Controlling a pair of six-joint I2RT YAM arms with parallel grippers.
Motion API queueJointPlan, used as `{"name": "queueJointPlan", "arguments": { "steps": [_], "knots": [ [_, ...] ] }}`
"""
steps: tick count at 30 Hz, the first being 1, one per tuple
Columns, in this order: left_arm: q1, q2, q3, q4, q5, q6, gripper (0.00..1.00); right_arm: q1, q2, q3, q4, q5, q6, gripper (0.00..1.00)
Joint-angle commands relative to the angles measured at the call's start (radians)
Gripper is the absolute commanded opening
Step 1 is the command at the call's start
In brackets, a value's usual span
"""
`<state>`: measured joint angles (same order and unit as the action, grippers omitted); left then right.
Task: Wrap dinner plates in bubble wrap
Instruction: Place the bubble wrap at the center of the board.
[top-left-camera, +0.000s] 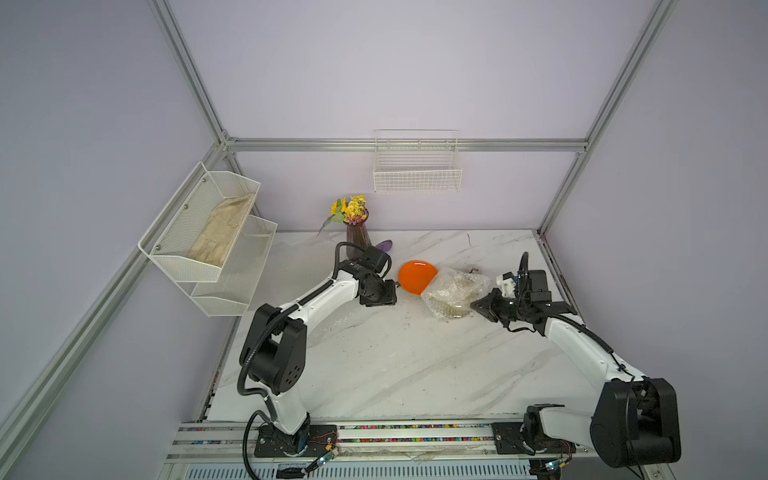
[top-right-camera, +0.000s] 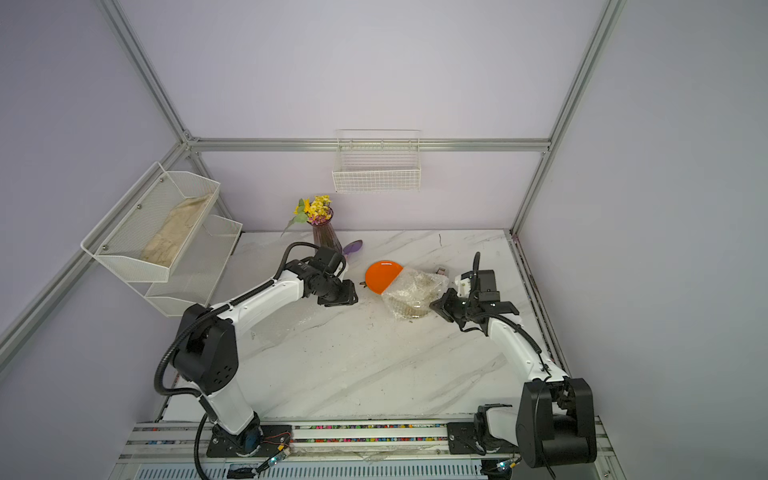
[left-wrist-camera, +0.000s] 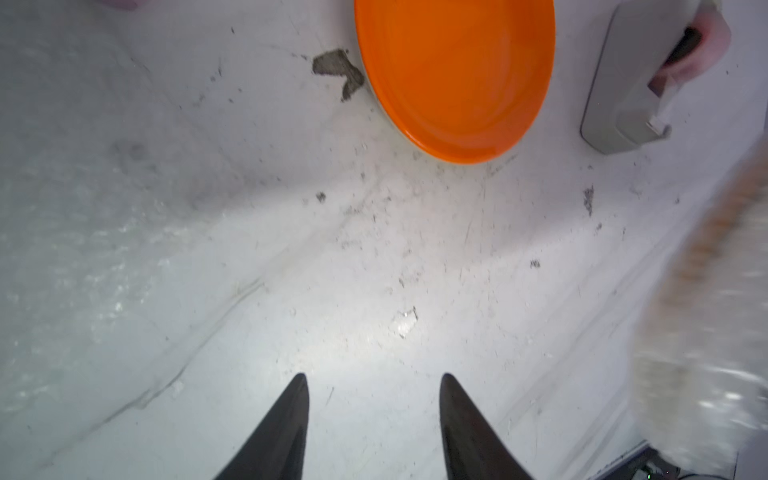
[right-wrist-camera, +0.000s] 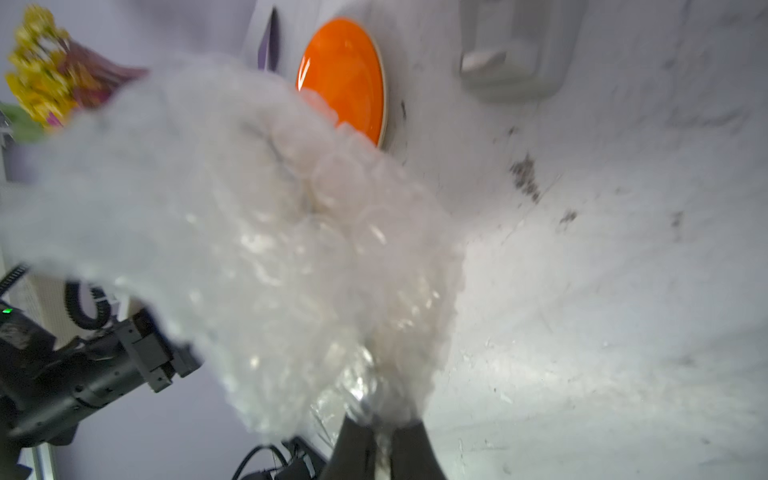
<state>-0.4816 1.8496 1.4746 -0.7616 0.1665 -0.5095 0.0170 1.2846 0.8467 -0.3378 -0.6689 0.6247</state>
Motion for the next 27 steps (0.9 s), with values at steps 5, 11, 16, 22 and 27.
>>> {"name": "queueJointPlan", "arguments": {
  "steps": [5,11,16,22,27],
  "knots": [
    [0.073,0.304,0.436,-0.054,0.085,0.087,0.51,-0.268,0.188,0.156,0.066,-0.021,-0.001,0.00],
    [0.118,0.538,0.720,-0.054,0.146,0.116,0.52,-0.354,0.349,0.180,0.244,0.090,0.092,0.00],
    [0.130,0.658,0.840,-0.058,0.162,0.118,0.49,-0.368,0.515,0.218,0.361,0.090,0.138,0.00],
    [0.138,0.678,0.824,-0.057,0.157,0.122,0.24,-0.376,0.649,0.277,0.433,0.114,0.173,0.00],
    [0.140,0.630,0.782,-0.050,0.131,0.128,0.13,-0.379,0.706,0.319,0.430,0.132,0.171,0.01]
  ]
}}
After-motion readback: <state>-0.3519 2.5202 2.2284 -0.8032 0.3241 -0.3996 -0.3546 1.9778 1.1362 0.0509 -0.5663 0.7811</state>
